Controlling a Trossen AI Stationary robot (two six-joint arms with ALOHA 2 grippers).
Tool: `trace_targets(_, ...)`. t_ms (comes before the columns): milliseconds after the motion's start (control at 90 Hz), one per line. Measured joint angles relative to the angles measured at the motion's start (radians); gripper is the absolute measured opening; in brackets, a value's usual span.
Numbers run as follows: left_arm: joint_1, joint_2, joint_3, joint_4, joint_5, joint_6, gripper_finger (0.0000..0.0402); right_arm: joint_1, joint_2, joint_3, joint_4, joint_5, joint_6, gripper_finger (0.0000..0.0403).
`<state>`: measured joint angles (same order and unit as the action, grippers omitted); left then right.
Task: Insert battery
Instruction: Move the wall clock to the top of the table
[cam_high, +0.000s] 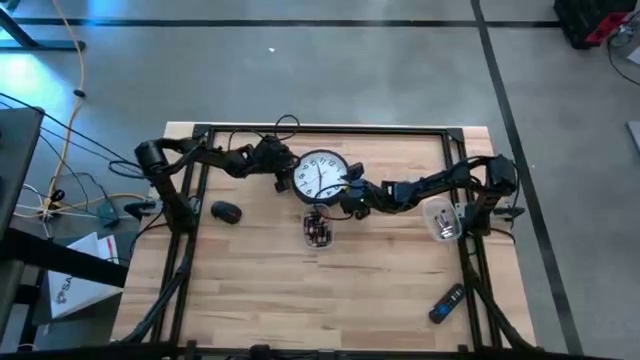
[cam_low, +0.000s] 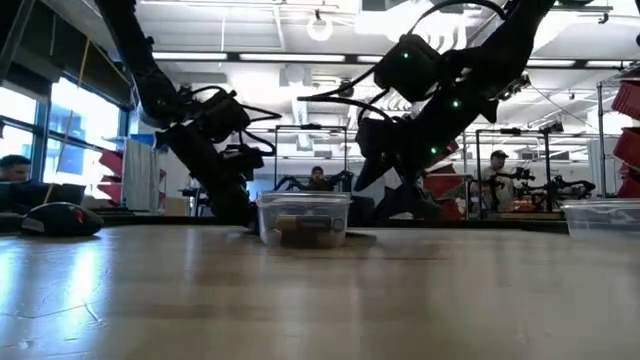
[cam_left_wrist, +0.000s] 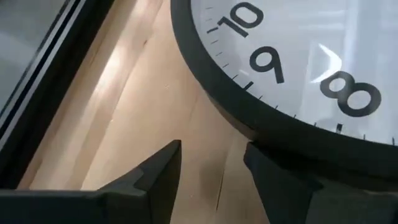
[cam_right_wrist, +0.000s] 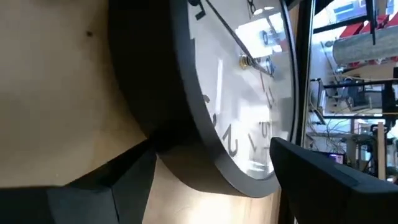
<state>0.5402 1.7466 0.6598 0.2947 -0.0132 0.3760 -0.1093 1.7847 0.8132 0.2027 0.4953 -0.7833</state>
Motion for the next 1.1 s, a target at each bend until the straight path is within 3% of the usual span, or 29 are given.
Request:
trace_targets(267,-0.007,0.001,0.001,0.009,0.001,0.010,0.0177,-0.031,-0.001,0.002,-0.106,-0.004,0.070,0.0282)
trace_targets(511,-0.012,0.001,0.001,0.020,0.013,0.000,0.0177,-0.051,0.014,-0.012,-0.087,-0.037,0.071,0.0282)
trace_targets(789,-0.020,0.001,0.000,0.026,-0.027,-0.005,0.0177,-0.041,0.006,0.014,-0.065,0.004,0.082,0.0282)
trace_targets(922,-0.019,0.001,0.000,0.029,-0.049,-0.005,0.0177,-0.041,-0.020,0.021,-0.084,0.004,0.151,0.0282)
trace_targets(1100,-0.019,0.001,0.007,0.035,-0.042,-0.005,0.0177,-0.051,-0.025,0.022,-0.139,-0.079,0.330,0.0282)
